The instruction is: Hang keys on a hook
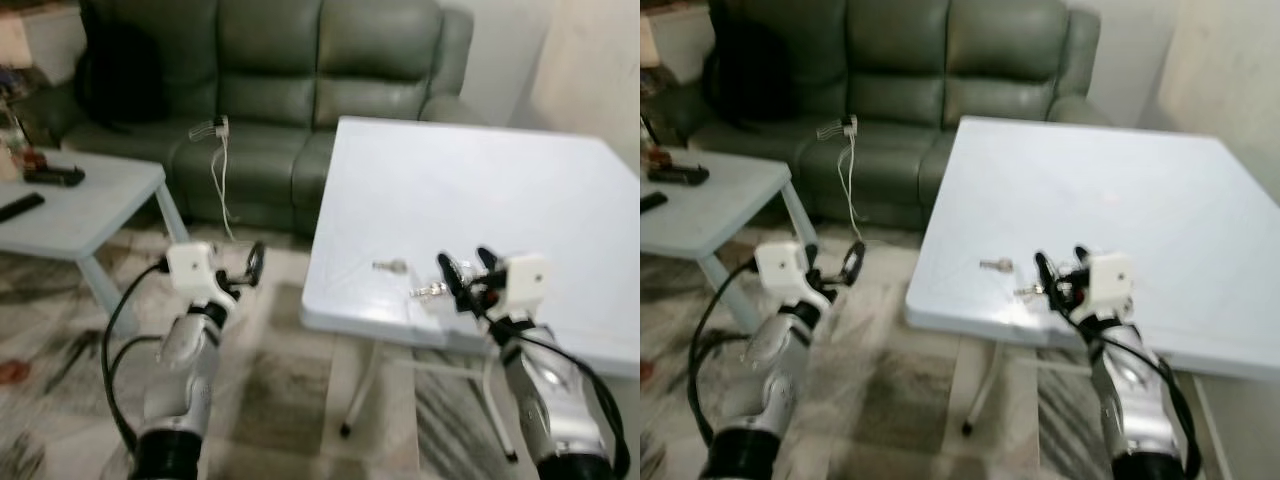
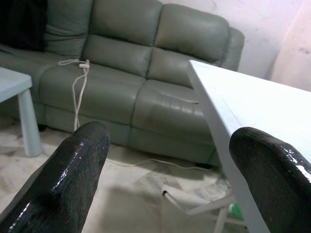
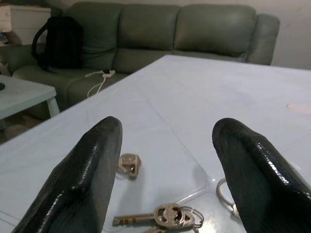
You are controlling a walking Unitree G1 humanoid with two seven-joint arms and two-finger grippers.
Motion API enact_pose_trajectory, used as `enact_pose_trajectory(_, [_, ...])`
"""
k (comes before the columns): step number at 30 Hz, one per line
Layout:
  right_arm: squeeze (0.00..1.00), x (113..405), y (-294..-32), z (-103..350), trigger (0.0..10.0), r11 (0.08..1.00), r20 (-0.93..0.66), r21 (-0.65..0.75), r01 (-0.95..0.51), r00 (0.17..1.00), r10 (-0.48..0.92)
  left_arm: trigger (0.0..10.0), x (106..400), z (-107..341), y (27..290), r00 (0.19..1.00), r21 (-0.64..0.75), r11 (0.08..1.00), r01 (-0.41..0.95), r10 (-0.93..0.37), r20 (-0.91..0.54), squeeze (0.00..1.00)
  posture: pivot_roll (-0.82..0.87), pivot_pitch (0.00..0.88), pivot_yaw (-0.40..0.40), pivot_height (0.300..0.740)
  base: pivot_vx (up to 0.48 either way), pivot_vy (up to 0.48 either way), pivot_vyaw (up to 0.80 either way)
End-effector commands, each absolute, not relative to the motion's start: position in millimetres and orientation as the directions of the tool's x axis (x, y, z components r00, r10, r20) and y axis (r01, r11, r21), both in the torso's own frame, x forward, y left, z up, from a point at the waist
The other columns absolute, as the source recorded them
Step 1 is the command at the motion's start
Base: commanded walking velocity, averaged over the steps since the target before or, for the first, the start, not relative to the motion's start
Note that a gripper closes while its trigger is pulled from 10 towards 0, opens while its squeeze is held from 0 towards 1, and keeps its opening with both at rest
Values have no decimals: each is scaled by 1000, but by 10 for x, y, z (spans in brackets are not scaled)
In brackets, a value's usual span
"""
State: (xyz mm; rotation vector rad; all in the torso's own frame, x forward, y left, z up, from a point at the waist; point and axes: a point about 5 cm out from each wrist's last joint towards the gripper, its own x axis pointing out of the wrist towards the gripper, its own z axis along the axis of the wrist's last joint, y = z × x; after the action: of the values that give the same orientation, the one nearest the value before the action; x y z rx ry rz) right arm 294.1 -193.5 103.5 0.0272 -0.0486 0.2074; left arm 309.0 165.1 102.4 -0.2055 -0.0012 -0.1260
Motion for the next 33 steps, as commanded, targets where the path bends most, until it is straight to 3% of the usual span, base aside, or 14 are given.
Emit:
enact_pose_trajectory(1, [0, 2941, -1995, 1064, 10000, 982, 50, 12, -189, 981, 188, 10000, 3100, 1053, 1566, 988, -190, 970, 152, -152, 17, 0, -31, 0, -31, 740, 0, 0, 0])
enact_pose_trajectory(12, [0, 2948, -2024, 1063, 10000, 981, 42, 33, -192, 981, 190, 10000, 3046, 1110, 1384, 969, -187, 950, 248, -245, 42, 0, -25, 0, -40, 740, 0, 0, 0])
enact_pose_trajectory(13, [1000, 2947, -2019, 1071, 10000, 978, 52, 49, -201, 979, 198, 10000, 3034, 1106, 1358, 965, -188, 947, 261, -257, 43, 0, -24, 0, -40, 740, 0, 0, 0])
enact_pose_trajectory(26, [1000, 2990, -2002, 1144, 10000, 975, 69, 1, -224, 972, 223, 10000, 2980, 1094, 1252, 951, -184, 933, 308, -309, 27, 0, -22, 0, -46, 740, 0, 0, 0])
enact_pose_trajectory(27, [812, 3006, -2015, 1138, 10000, 976, 59, -6, -219, 974, 219, 10000, 2970, 1096, 1228, 947, -184, 930, 318, -319, 26, 0, -21, 0, -45, 740, 0, 0, 0])
enact_pose_trajectory(28, [0, 3018, -2024, 1137, 10000, 975, 54, -8, -223, 973, 223, 10000, 2958, 1093, 1201, 944, -184, 926, 329, -330, 25, 0, -21, 0, -45, 740, 0, 0, 0])
enact_pose_trajectory(33, [0, 3088, -2147, 1193, 10000, 981, 62, -21, -194, 979, 195, 10000, 2899, 1074, 1053, 921, -183, 904, 386, -390, 16, 0, -24, 0, -44, 740, 0, 0, 0])
